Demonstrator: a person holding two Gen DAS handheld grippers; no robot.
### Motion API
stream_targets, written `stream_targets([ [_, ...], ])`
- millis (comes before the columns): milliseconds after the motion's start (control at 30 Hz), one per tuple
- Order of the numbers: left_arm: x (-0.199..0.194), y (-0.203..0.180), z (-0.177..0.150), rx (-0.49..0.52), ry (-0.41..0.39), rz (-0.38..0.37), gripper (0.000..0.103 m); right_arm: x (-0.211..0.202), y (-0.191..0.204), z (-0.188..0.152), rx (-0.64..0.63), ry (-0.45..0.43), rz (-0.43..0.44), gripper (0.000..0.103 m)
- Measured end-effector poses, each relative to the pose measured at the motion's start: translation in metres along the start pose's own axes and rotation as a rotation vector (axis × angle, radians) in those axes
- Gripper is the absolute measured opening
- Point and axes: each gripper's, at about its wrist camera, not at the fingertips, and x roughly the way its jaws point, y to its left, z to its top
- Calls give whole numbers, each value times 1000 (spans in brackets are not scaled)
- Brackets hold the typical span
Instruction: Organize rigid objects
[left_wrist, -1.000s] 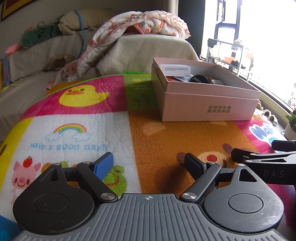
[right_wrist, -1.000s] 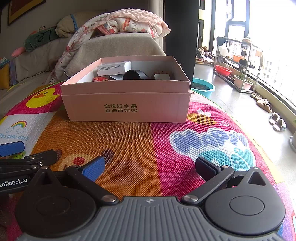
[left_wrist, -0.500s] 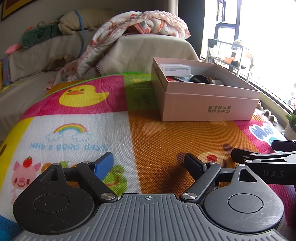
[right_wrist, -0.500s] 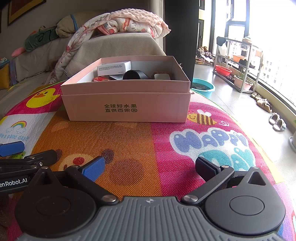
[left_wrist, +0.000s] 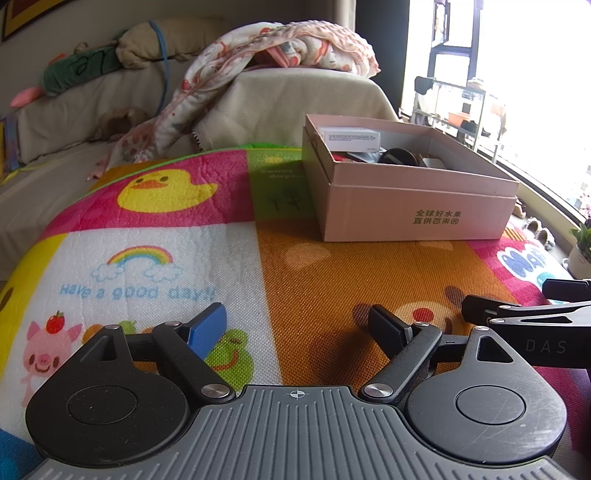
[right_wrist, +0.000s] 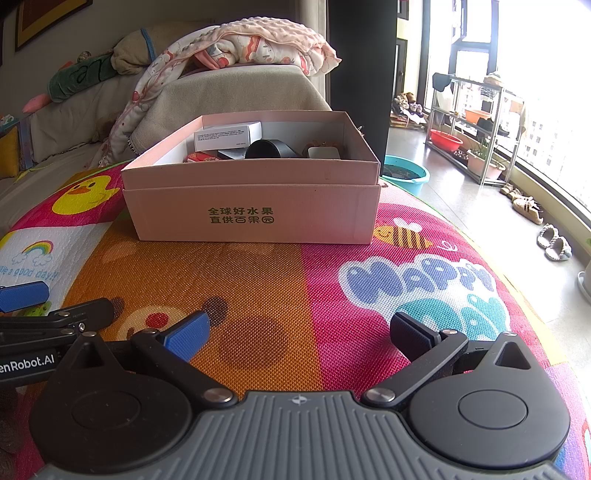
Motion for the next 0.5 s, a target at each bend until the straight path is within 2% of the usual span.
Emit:
stream_targets([
  [500, 0, -1, 0, 1, 0, 2, 89, 0, 0, 0, 0, 0, 0, 103],
])
